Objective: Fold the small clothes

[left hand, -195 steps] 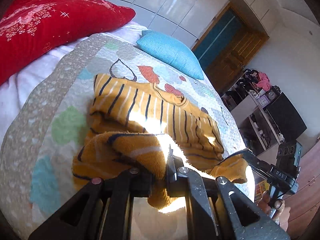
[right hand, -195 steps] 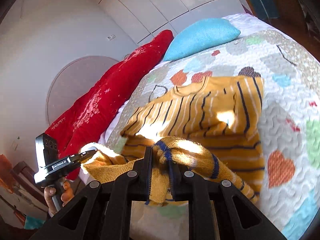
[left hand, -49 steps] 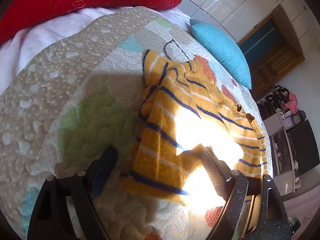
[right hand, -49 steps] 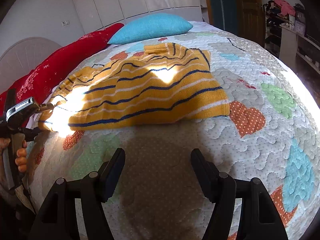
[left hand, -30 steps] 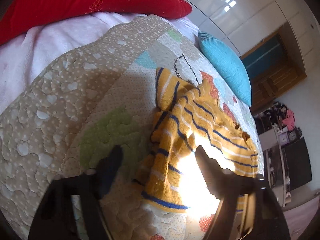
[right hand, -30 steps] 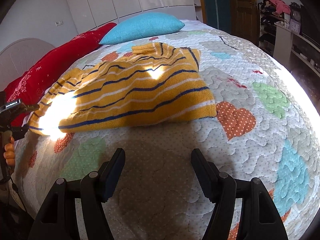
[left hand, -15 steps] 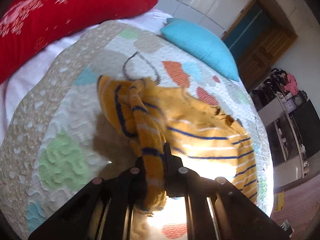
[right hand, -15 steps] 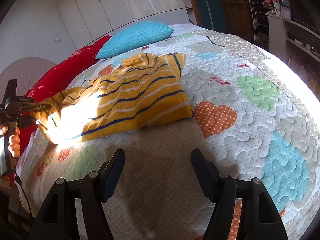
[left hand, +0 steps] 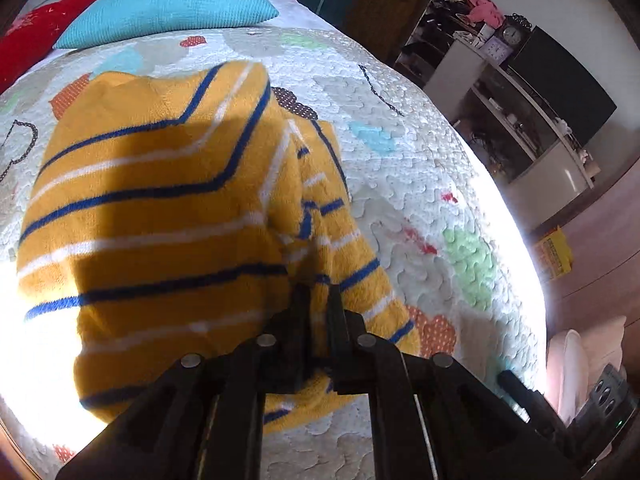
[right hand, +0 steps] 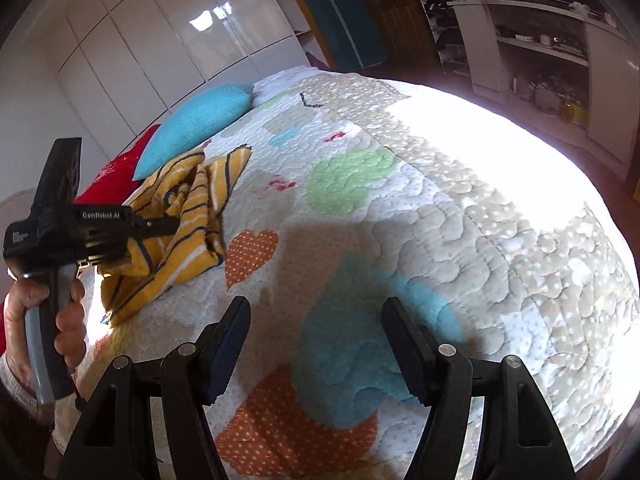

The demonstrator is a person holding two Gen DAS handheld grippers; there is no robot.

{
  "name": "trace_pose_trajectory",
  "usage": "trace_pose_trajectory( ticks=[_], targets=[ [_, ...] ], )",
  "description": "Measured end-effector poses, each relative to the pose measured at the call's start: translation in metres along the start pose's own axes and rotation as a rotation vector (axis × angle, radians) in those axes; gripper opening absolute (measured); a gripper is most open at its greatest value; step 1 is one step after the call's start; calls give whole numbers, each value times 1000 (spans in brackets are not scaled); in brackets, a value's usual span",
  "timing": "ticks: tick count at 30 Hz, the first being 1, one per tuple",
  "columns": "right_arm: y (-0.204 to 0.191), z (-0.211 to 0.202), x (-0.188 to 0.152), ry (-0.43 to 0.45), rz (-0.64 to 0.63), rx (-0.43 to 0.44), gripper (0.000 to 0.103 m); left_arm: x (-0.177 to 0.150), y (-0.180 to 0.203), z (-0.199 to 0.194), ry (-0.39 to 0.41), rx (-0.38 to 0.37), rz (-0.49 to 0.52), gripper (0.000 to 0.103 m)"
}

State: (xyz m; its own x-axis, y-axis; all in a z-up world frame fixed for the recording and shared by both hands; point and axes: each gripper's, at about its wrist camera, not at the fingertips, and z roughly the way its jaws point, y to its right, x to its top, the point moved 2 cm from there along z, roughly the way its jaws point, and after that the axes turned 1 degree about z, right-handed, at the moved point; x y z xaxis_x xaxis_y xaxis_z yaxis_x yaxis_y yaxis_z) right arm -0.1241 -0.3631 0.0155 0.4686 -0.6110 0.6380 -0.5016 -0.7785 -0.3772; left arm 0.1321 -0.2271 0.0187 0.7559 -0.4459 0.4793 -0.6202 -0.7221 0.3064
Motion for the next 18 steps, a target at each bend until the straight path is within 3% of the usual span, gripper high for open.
trace_pose_trajectory(
  ticks=[2,4,6,8,12,17,18],
  targets=[
    [1,-2,4,5,-12,-12,73,-14,-2,-23,25,-39,-1,22],
    [-3,-2,11,10,-26,-5,73,-28,-7,-53,76,-70,-13,51],
    [-16,3,23,15,-37,30,73,-47,-14,-84,136,-30,-12,69],
    [-39,7,36,28,-66,80,73,-64,-25,-107,180,21,-10,71],
    [-97,28,53,21,-154,197,81,-92,-46,-123,188,111,-34,71],
    [-152,89,57,-70,-215,219,81,-119,-78,-133,178,101,-145,72],
    [-159,101,54,-104,-217,233,75,-121,-81,-133,175,96,-164,72]
  ],
)
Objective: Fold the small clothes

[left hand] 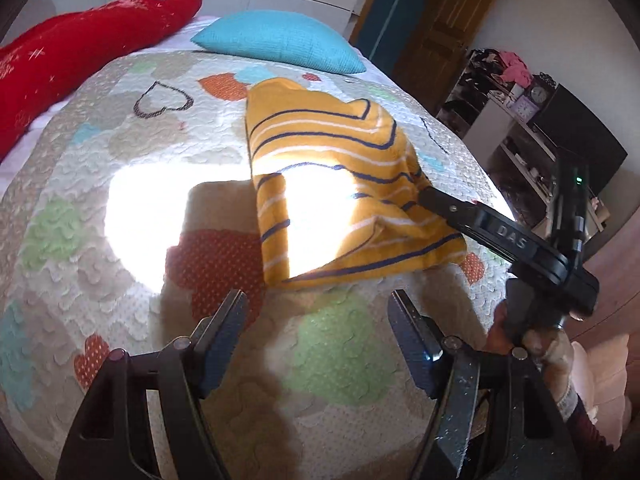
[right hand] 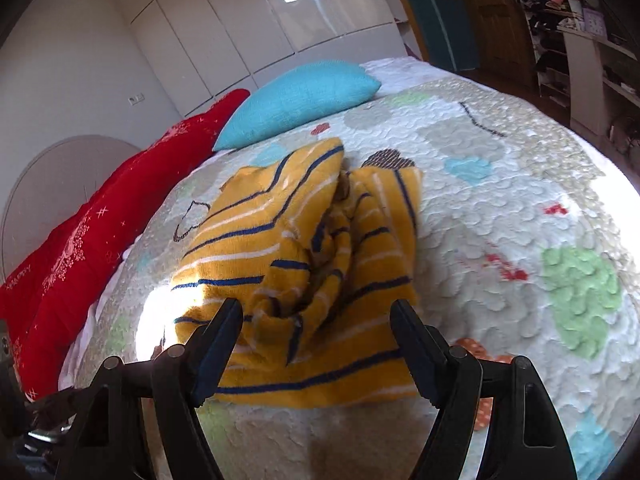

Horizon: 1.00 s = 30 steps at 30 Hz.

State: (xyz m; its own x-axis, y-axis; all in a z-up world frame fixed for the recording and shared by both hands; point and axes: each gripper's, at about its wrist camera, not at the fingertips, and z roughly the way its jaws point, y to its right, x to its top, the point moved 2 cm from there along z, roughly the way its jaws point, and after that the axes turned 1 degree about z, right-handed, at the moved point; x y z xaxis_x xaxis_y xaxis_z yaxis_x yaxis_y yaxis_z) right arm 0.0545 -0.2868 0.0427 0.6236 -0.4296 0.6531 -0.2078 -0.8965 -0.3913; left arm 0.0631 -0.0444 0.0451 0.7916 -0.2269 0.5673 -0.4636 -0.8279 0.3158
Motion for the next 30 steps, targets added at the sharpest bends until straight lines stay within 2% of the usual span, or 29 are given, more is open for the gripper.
trace_pose_trajectory(
  ticks=[1,2,3,6,8,12,14,16,17,19,21,23,26,30],
  targets=[
    [-4,12,-1,-35,6,35,40,-2,-3,-1,-2,1,-16,72],
    [-6,23,-1,-83,17,72,18,-4,-7,-2,-1,4,-30,72],
    [-7,28,-2,-121,36,100,12,-5,-11,-3,1,6,-41,72],
    [6,4,0,-68,108,204,9,-5,-18,-8,12,5,-62,71],
    [19,-18,-3,-39,128,209,9,-5,-22,-9,15,-1,-73,71],
    [45,-30,-27,-74,144,127,9,-7,-22,4,-8,-16,-85,72],
    [57,-24,-38,-116,149,93,12,-11,-19,13,-35,-24,-91,71],
    [64,-28,-40,-121,156,77,20,-15,-15,17,-50,-17,-85,72],
    [65,-36,-36,-101,152,76,23,-16,-12,16,-49,-7,-70,72],
    [61,-58,-22,-26,106,6,31,-18,-7,11,-35,26,-32,72],
    [52,-75,-4,52,49,-55,31,-19,-4,7,-22,64,-4,72],
    [42,-82,14,90,26,-43,31,-20,-3,6,-20,85,3,72],
    [20,-64,41,71,0,1,31,-23,-2,7,-22,97,-7,72],
    [-15,-2,69,-8,-98,0,31,-29,0,4,-29,115,9,72]
  ],
)
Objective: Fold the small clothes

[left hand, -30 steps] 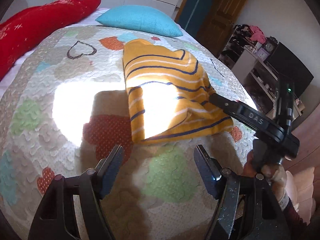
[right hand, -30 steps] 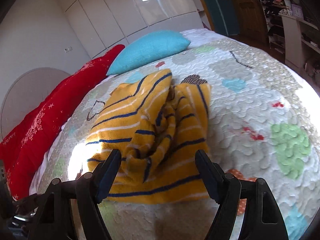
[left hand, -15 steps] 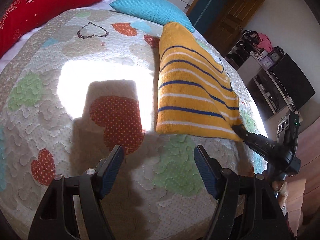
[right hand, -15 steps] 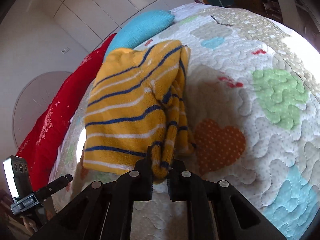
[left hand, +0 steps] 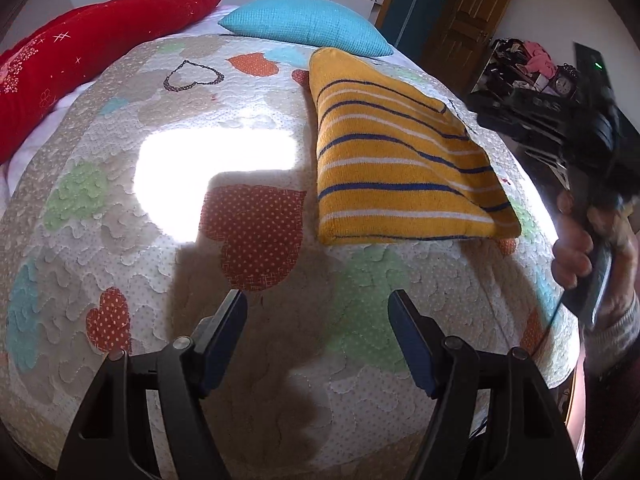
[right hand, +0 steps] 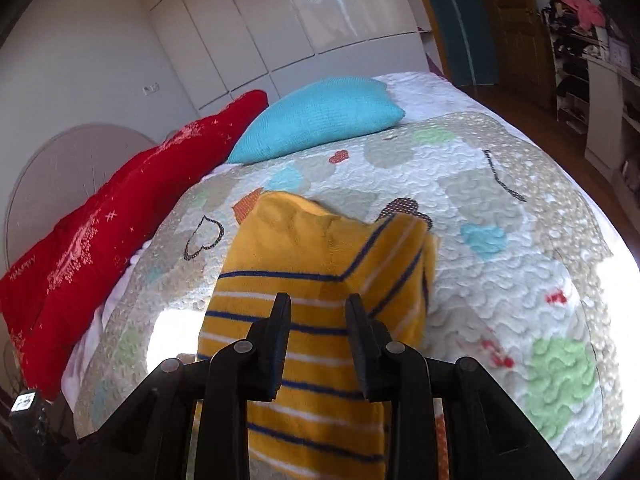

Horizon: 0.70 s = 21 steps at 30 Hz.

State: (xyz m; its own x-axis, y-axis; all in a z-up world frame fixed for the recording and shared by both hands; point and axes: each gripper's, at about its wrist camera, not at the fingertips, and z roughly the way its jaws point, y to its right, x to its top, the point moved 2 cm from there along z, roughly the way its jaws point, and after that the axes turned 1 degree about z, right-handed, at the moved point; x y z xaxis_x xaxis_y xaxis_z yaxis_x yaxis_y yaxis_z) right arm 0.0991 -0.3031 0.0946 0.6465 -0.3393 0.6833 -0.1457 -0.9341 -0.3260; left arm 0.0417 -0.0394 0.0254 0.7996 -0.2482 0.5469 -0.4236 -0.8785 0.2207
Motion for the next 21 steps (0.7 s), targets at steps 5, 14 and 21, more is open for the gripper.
trace_pose_trajectory(
  ticks=[5,14,21],
  targets=[
    [29,84,-1,-110,11,-135,37,-9,-8,-11,11,43,30,73],
    [-23,48,22,-27,-129,-184,48,-13,-38,-11,12,45,-24,78],
    [-75,134,15,-143,-271,-191,52,-17,-49,-20,27,75,-45,78]
  ],
)
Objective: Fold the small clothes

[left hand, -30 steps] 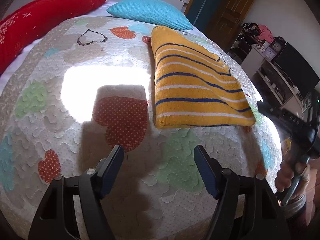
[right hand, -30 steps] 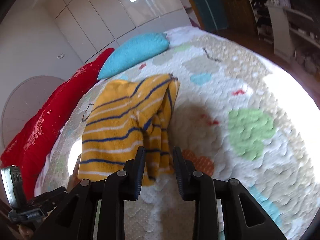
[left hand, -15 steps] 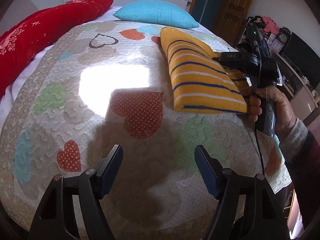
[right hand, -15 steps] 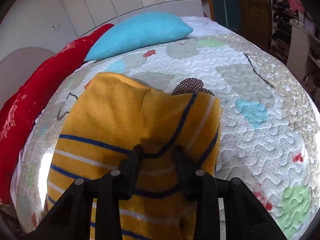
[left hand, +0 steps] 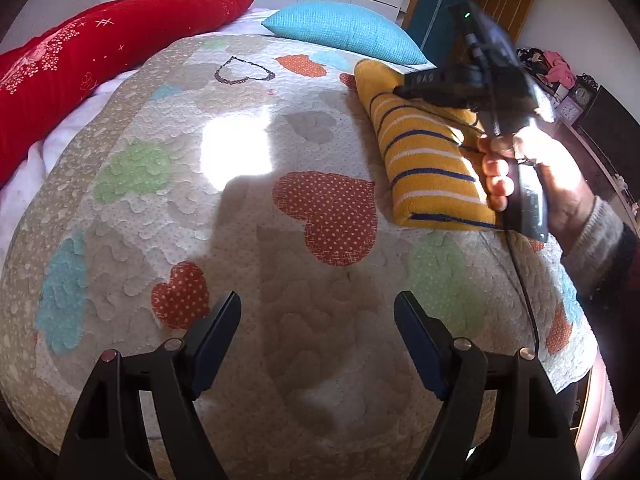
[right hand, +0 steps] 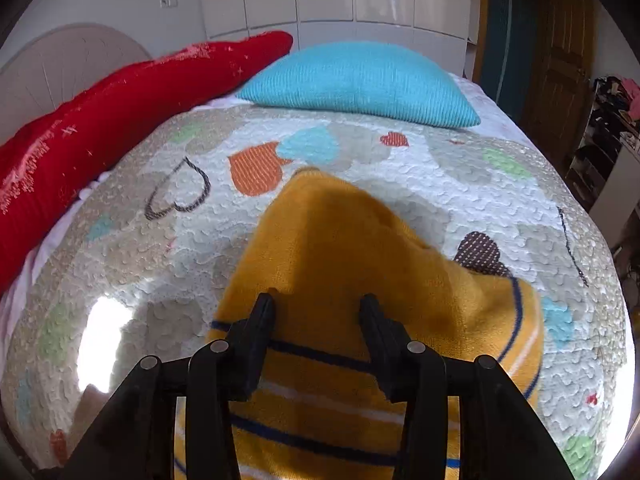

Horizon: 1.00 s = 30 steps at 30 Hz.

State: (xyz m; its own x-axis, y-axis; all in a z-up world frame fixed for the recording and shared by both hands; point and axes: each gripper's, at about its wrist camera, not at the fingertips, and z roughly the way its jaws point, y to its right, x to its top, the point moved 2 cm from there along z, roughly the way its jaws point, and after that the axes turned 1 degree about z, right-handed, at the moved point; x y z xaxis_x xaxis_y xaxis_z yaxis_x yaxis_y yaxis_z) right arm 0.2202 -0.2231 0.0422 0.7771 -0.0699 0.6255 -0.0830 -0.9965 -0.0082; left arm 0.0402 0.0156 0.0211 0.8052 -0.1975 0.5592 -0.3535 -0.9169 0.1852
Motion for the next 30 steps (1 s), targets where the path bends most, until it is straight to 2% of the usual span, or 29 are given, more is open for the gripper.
trace_pose_trajectory(
  ticks=[2,4,6,9,11,13,15,18,21,23,24,25,26,28,30],
  targets=[
    [-1,11,-5,11,7,1,54,1,-6,-4,6,9,-14,78],
    [4,0,-4,0,21,18,54,6,-12,-5,9,5,-27,78],
    [21,-26,-5,20,84,112,57,13,-14,-5,14,-12,-31,79],
    [60,-69,-14,97,211,189,83,32,-15,3,17,-79,-66,84],
    [90,-84,-24,97,269,201,86,48,-12,15,10,-141,-100,87],
    [116,-84,-37,61,303,152,87,66,-3,31,4,-198,-108,90],
    [136,-78,-51,29,333,116,87,84,10,52,-9,-223,-100,91],
    [154,-61,-65,-2,418,179,87,110,32,90,-55,-290,-82,91],
    [154,-34,-66,-28,472,298,87,131,53,129,-119,-374,-79,91],
    [151,-15,-65,-47,492,337,86,142,63,149,-150,-431,-85,91],
    [149,-9,-64,-40,497,351,79,145,66,155,-156,-442,-86,89],
    [148,-6,-62,-39,515,382,63,148,69,156,-157,-449,-83,73],
    [147,-3,-60,-49,549,424,60,150,72,153,-160,-450,-72,68],
    [142,-9,-53,-40,569,470,49,155,74,140,-138,-423,-32,48],
    [131,-25,-39,1,536,521,48,164,69,122,-105,-410,-26,45]
  ],
)
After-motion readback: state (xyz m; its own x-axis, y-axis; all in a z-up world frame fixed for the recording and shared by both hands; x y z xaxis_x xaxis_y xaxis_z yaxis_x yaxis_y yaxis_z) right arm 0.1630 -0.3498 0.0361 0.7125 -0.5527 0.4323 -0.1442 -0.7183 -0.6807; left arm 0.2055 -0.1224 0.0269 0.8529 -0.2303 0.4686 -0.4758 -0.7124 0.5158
